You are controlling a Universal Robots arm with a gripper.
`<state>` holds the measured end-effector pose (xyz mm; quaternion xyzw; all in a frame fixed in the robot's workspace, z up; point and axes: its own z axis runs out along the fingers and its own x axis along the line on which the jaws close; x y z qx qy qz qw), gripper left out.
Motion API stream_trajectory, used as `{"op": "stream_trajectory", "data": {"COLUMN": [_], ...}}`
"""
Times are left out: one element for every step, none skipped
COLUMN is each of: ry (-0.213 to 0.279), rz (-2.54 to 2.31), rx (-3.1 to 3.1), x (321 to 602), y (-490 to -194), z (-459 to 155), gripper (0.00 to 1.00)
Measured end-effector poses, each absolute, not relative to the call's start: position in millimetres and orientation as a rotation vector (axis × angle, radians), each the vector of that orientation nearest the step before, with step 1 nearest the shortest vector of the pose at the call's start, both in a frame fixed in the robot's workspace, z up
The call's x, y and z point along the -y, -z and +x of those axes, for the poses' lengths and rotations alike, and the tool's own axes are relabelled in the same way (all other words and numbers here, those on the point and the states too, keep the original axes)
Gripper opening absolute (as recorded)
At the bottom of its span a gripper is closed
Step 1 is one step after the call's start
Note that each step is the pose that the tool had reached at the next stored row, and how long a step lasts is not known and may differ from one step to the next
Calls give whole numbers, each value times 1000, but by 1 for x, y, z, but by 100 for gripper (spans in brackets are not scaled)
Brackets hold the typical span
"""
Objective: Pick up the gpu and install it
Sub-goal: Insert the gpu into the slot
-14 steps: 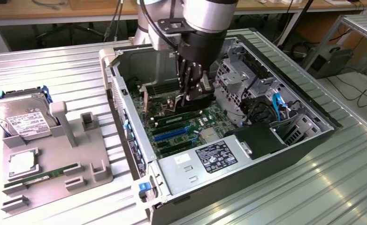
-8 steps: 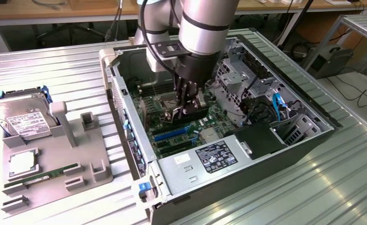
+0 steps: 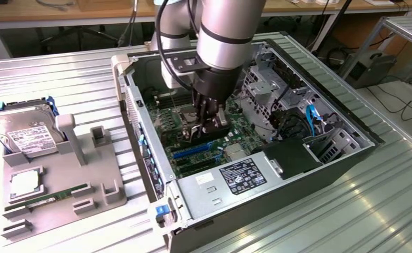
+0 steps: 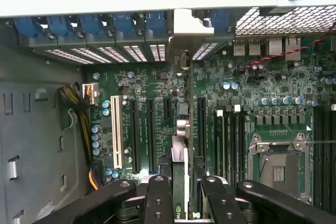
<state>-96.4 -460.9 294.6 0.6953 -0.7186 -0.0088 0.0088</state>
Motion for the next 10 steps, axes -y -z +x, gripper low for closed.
{"op": "stream_trajectory", "data": {"ry": [28,28,28,28,28,28,28,28,28,28], "rz": [2172,2172,2172,2173,2172,2172,2172,2172,2172,2172], "rx": [2245,2245,2245,2245,2245,2245,2245,2245,2245,2245], "x": [461,461,460,460,460,460,460,460,460,460], "y": [-294,-293,-293,-292,-291,-290,-289,-287,-286,-285], "z": [-97,-97,-97,-97,-97,-97,-98,-98,-98,-98], "gripper": [26,26,26,26,26,26,26,26,26,26]}}
